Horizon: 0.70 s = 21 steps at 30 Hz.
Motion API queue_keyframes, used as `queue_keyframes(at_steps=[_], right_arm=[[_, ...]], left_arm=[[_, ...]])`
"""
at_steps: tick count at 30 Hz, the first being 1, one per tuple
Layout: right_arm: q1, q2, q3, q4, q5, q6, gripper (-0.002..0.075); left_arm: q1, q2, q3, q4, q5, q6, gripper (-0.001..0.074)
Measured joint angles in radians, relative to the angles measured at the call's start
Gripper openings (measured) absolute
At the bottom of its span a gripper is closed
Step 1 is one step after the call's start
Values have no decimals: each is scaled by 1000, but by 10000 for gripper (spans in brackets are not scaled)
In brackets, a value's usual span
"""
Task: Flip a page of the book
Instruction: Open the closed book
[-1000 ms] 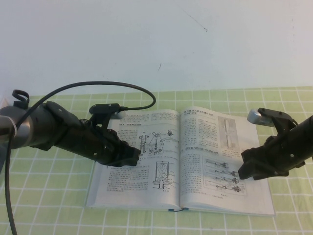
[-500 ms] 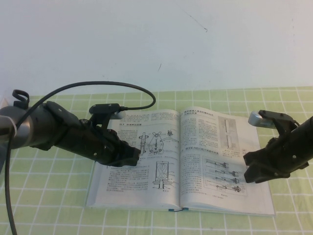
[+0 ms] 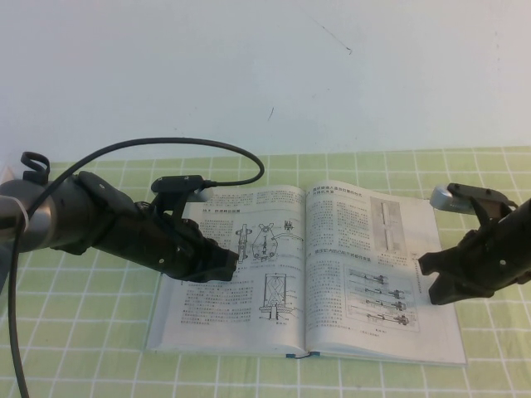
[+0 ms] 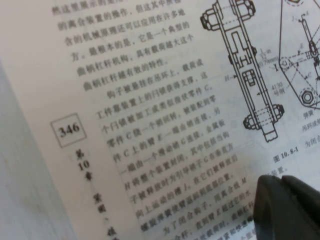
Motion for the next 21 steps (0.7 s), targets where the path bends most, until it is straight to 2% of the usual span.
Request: queue_keyframes(at_steps=[9,16,21], right_arm=[[-2,17,-2,18,-3,8,-2],[-8,35,-4,159,9,-113,-2],[-8,41,-4,187,9,-133,-2]], left_arm=[[0,0,0,0,0,3,-4],[0,0,0,0,0,3,-4],[0,0,0,0,0,3,-4]])
